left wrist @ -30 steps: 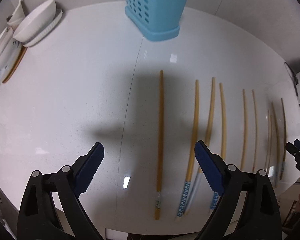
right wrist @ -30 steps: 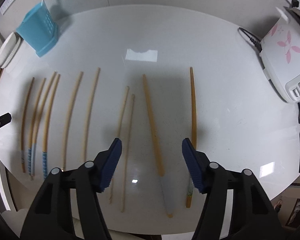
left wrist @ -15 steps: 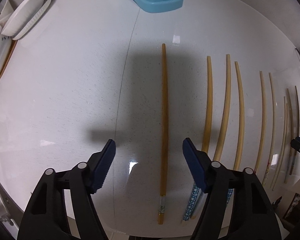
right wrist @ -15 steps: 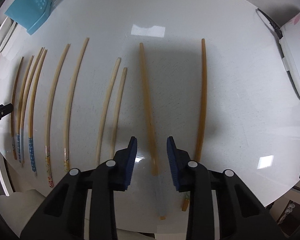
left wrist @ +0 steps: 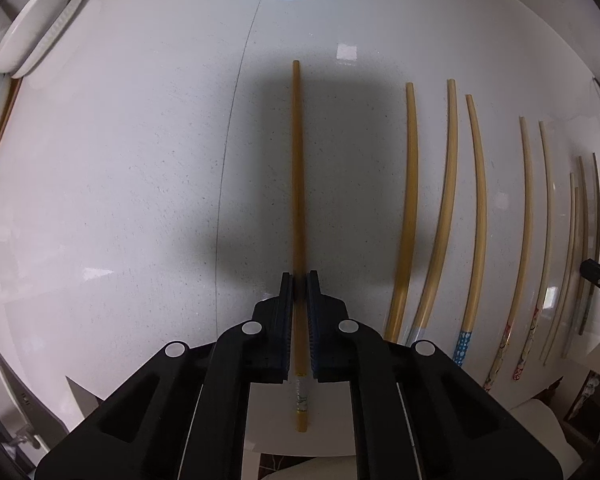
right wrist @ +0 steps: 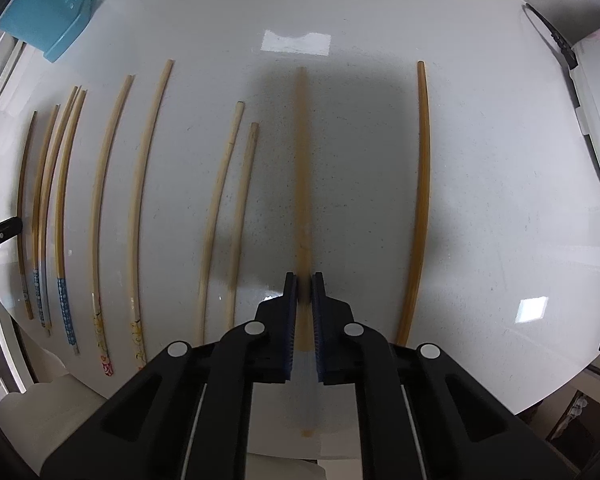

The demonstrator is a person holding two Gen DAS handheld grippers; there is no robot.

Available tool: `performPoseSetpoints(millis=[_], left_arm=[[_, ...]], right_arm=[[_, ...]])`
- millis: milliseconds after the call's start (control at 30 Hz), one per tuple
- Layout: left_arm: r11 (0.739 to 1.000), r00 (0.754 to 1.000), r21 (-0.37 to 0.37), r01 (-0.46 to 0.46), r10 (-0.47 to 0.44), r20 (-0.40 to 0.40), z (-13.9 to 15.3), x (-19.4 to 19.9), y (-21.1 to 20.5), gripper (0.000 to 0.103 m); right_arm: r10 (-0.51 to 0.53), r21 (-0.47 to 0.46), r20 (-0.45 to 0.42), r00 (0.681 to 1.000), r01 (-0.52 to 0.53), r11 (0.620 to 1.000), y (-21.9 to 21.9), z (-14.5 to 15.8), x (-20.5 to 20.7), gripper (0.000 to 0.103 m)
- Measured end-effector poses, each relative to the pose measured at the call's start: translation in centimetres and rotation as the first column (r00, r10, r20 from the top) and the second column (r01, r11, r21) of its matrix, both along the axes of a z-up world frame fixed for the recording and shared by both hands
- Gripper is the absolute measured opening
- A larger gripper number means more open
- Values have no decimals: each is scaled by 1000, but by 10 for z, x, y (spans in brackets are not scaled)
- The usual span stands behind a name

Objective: Organize utensils
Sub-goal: 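Close the left tool on its chopstick while the right tool closes on its chopstick, then carry the left tool's chopstick into the blue holder and open it while the right tool follows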

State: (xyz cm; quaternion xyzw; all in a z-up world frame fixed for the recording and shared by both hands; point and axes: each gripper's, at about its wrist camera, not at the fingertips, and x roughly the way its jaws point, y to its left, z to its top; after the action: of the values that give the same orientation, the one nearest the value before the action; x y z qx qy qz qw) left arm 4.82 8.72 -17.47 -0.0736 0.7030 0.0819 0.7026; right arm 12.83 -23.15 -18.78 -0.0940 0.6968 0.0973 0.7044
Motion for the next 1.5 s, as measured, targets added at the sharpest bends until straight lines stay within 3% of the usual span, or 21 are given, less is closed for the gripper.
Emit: performPoseSetpoints(millis=[200,333,767,900,1000,1300,1500], left_arm=[[1000,999,-24,-7,8,32,4,-4,-1,6],[999,993,-49,-22,27,111,21,-14,-2,6],[996,931,-20,-82,84,354,96,-34,14,6],[996,899,-19,-87,87,430,118,-29,17,6],[997,869,-25,-78,80,487,124,-4,26,6],[999,786,-15,-50,49,616,163,25,29,6],[999,713,-37,-38,53,699,186,45,34,6]], right_arm=[[-12,0,20,1000,12,1000,6,5,-11,7],[-20,19,62,998,19,1000,6,23,-16,7],[-19,86,263,965,-4,996,29,101,-27,7],[-23,131,341,940,-23,991,48,131,-19,7],[-17,150,395,918,-47,988,62,149,-13,7],[-32,235,507,861,-102,967,98,187,10,7],[-52,292,574,817,-144,945,120,207,21,7]])
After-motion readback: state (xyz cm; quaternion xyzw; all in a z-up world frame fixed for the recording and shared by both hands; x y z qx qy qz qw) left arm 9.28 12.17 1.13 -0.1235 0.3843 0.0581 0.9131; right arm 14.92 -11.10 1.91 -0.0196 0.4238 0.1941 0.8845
